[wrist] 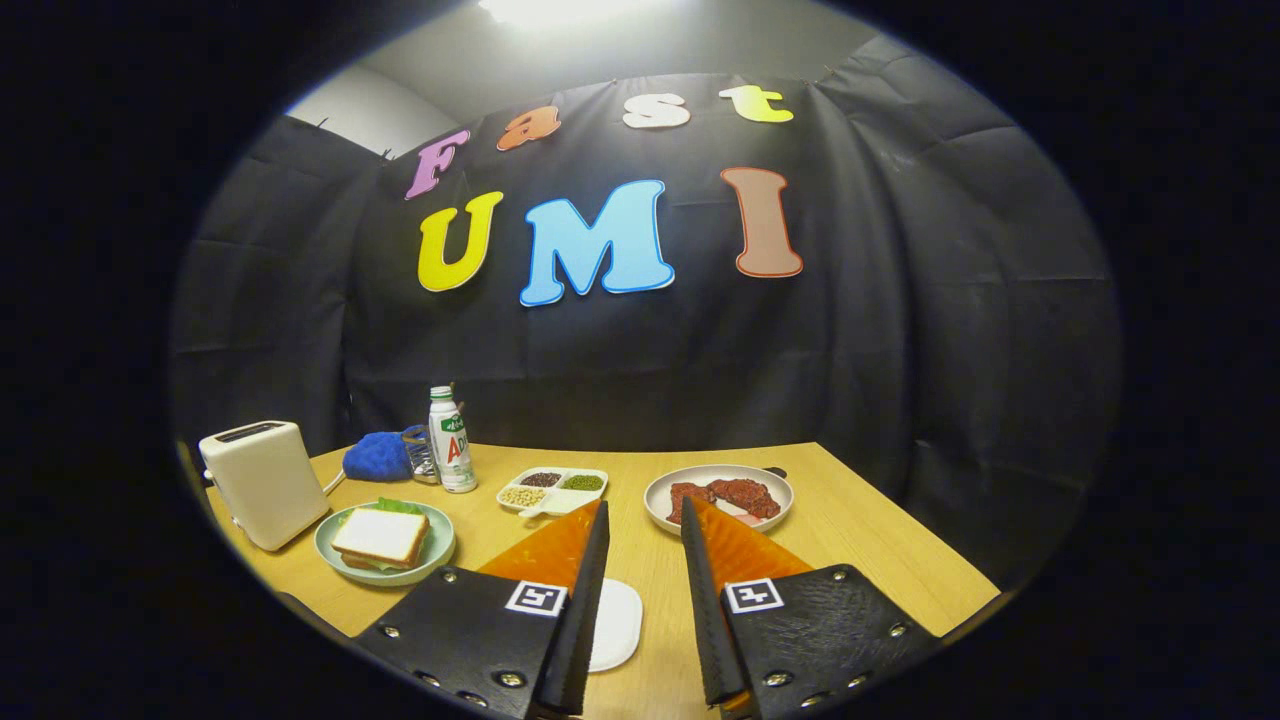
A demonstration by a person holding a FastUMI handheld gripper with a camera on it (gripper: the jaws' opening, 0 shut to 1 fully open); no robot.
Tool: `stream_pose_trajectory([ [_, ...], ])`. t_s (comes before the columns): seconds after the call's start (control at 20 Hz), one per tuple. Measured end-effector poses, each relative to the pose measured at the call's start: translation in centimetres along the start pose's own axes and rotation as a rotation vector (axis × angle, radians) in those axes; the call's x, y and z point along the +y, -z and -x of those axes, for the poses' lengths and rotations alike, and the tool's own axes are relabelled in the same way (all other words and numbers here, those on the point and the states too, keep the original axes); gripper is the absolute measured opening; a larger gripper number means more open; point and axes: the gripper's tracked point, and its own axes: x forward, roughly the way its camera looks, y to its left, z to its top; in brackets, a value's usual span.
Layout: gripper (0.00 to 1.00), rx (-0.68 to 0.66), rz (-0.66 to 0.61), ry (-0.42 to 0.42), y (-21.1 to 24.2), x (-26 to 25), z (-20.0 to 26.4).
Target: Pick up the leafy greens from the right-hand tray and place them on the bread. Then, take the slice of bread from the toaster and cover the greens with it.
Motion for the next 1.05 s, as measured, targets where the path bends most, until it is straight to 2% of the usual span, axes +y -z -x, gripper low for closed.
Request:
stream_pose_trajectory([
  [0.4,0.43,-0.021,-0.025,0.017,-0.1,-8.5,0.0],
  [0.9,0.43,-0.078,-0.033,0.079,1.1,-19.5,-0.2],
  [1.05,0.43,-0.112,0.014,0.089,1.7,-22.5,0.0],
])
